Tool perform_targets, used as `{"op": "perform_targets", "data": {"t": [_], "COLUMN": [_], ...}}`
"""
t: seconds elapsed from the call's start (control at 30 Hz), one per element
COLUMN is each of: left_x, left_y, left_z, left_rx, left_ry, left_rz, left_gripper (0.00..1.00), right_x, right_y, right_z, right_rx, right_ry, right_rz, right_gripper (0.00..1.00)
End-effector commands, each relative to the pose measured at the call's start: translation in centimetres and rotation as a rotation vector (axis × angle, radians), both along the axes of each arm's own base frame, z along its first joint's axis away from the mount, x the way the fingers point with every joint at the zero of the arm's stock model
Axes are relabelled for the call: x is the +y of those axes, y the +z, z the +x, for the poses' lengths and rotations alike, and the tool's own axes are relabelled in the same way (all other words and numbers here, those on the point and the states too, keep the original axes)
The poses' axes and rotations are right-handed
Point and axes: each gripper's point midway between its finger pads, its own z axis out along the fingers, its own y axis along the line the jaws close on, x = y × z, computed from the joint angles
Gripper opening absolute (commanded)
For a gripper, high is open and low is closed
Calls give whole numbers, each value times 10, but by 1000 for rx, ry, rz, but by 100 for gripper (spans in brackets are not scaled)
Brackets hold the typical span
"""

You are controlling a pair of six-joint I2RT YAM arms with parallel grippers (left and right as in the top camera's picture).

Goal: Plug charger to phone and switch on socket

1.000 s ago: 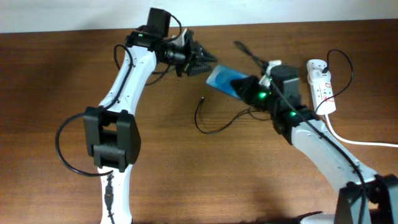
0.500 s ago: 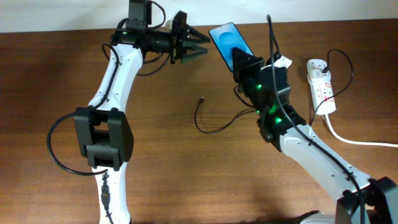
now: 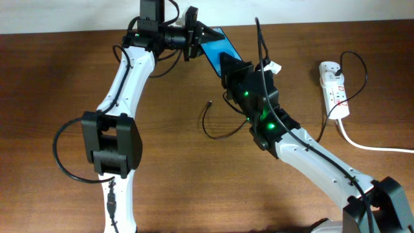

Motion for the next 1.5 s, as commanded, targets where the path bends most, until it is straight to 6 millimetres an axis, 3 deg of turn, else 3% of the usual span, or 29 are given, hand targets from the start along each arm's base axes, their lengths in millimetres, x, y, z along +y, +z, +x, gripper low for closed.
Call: {"op": "perform_targets", "data": {"t": [0.0, 0.2, 0.33, 0.47, 0.6, 0.73, 0.83, 0.87, 0.93, 1.07, 1.1, 1.13, 1.17, 1.2, 1.27, 1.33, 1.4, 1.47], "left_x": [-3, -15, -19, -21, -17, 3, 15, 17, 20, 40, 50, 63, 79, 91, 110, 111, 110, 109], "left_y": [5, 5, 5, 3, -2, -7, -11, -12, -12, -8, -6, -6, -7, -8, -9, -6, -2, -1], "left_z": [1, -5, -8, -5, 3, 21, 32, 34, 36, 39, 38, 37, 34, 32, 18, -3, -17, -24], "left_rx": [7, 6, 6, 2, -4, -11, -16, -17, -26, -193, -237, -265, -293, -306, -302, -327, -305, -241], "left_ry": [19, -3, -13, 6, 53, 133, 192, 201, 211, 162, 143, 129, 111, 102, 62, -7, -37, -42], "left_rz": [9, 9, 9, 24, 52, 84, 111, 116, 122, 119, 110, 104, 94, 88, 48, -20, -72, -97], "left_gripper": [18, 15, 15, 1, 0, 0, 0, 0, 0, 0, 0, 0, 0, 0, 0, 0, 0, 0], "right_x": [9, -7, -6, -1, -3, -8, -7, -7, -7, -8, -13, -18, -33, -41, -60, -92, -105, -94], "right_y": [21, 35, 19, 13, 14, 15, 15, 15, 15, 12, 4, -6, -33, -46, -84, -126, -142, -142], "right_z": [-3, 6, 14, 14, 14, 17, 16, 16, 16, 17, 19, 20, 19, 18, 4, -20, -33, -38], "right_rx": [-58, -71, -44, -31, -32, -37, -38, -38, -37, -106, -119, -102, -26, 20, 118, 328, 402, 365], "right_ry": [18, -94, -112, -85, -91, -101, -98, -97, -97, -59, -17, 15, 74, 101, 274, 330, 365, 438], "right_rz": [-17, 31, 12, 1, 2, 4, 6, 6, 6, -240, -360, -433, -529, -562, -686, -720, -760, -801], "right_gripper": [4, 4, 4, 4, 5, 7, 22, 33, 45, 92, 98, 98, 98, 98, 98, 98, 99, 99]}}
